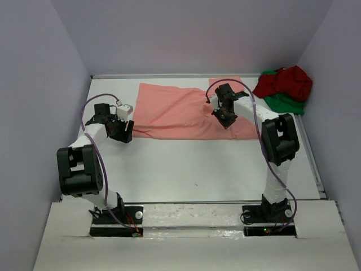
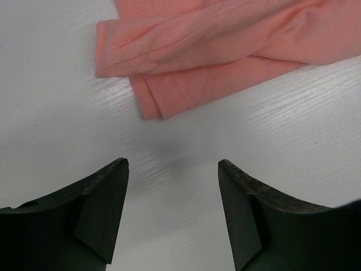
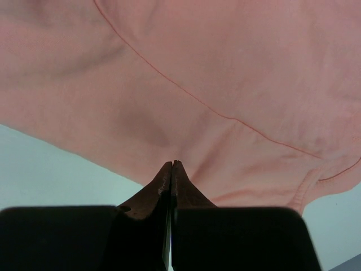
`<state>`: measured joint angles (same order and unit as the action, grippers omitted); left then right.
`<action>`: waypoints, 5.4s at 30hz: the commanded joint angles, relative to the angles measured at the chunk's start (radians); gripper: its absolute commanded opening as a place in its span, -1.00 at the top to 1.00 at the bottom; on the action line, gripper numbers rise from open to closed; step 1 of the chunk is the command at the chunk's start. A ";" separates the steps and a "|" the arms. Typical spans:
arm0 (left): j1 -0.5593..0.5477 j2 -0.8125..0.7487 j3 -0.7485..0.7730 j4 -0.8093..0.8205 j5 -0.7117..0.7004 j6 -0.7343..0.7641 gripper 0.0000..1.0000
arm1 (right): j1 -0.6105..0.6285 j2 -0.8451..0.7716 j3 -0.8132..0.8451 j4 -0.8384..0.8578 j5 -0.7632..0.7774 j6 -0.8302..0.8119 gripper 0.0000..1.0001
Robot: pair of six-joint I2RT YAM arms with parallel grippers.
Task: Fold and stack the t-shirts
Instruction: Fold the flattened tshirt in 1/3 of the way
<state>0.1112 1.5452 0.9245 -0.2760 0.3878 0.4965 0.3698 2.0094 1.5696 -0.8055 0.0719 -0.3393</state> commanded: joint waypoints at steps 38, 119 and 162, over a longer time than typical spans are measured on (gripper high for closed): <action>-0.084 0.164 0.122 0.044 -0.055 -0.050 0.25 | 0.004 0.101 0.015 0.003 -0.041 0.000 1.00; -0.140 0.056 0.045 0.044 -0.420 0.059 1.00 | -0.005 0.121 0.036 -0.012 0.031 -0.024 1.00; -0.151 0.118 0.020 0.086 -0.628 0.034 0.31 | -0.014 0.124 0.040 -0.015 0.049 -0.040 1.00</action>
<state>-0.0444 1.6855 0.9413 -0.1982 -0.1532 0.5343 0.3706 2.1029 1.5955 -0.8089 0.0898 -0.3637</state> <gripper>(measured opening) 0.339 0.009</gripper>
